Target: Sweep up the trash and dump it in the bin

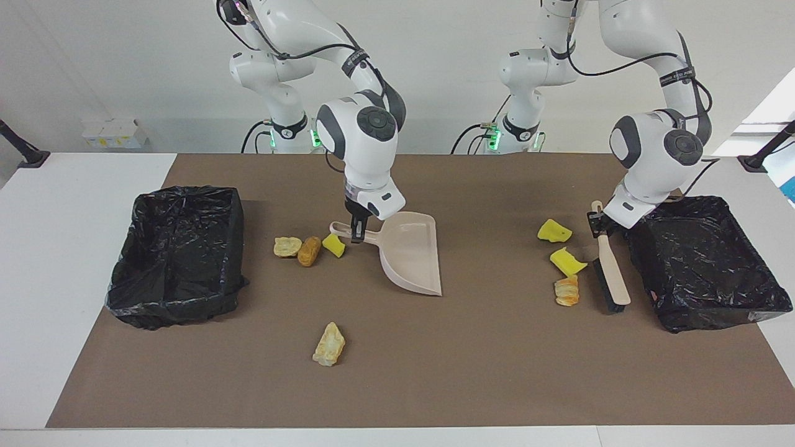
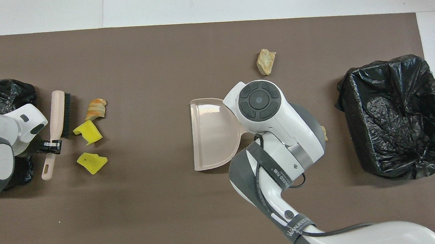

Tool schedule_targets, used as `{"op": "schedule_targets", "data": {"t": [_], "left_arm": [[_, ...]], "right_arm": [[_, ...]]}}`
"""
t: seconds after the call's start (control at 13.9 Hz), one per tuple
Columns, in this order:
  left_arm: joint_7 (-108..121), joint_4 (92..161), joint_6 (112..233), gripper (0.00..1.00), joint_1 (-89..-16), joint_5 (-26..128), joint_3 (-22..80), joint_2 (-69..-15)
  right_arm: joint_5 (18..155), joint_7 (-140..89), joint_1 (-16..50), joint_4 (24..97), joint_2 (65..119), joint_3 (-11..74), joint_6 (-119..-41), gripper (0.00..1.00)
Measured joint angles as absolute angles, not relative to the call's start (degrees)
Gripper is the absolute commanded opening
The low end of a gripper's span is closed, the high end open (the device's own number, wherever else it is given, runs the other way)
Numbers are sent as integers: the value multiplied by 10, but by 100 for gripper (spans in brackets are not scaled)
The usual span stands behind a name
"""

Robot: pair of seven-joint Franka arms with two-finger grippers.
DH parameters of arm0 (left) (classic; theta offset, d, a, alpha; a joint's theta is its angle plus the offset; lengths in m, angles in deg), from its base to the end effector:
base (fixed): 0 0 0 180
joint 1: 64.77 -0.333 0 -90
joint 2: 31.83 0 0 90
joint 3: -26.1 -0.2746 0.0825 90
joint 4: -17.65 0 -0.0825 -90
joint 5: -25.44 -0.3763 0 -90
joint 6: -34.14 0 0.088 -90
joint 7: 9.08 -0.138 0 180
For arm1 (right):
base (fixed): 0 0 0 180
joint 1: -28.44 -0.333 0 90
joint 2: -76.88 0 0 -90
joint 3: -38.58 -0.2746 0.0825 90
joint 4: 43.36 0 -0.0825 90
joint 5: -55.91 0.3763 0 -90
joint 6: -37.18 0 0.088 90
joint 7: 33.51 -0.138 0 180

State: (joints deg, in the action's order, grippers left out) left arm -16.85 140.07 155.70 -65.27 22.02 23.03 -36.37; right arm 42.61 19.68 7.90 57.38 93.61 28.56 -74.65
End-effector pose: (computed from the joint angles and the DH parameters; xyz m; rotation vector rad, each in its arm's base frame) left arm 0.5277 0.0373 0.2944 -3.0894 0.1653 0.1533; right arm 0.5343 0.2851 0.3296 2.1372 2.1003 -0.1827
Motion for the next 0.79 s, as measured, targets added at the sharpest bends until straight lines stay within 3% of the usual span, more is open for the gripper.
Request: {"op": "schedule_targets", "data": {"t": [0.36,0.79], "left_arm": [[-169,1405,1553,0,-601,220,240,-364],[-41,1430,1537,0,-455,233,247,-347]], "right_arm": [[408,200,76,576,946,286,-758,0],[407,194,69,580,956,286,-784,0]]}}
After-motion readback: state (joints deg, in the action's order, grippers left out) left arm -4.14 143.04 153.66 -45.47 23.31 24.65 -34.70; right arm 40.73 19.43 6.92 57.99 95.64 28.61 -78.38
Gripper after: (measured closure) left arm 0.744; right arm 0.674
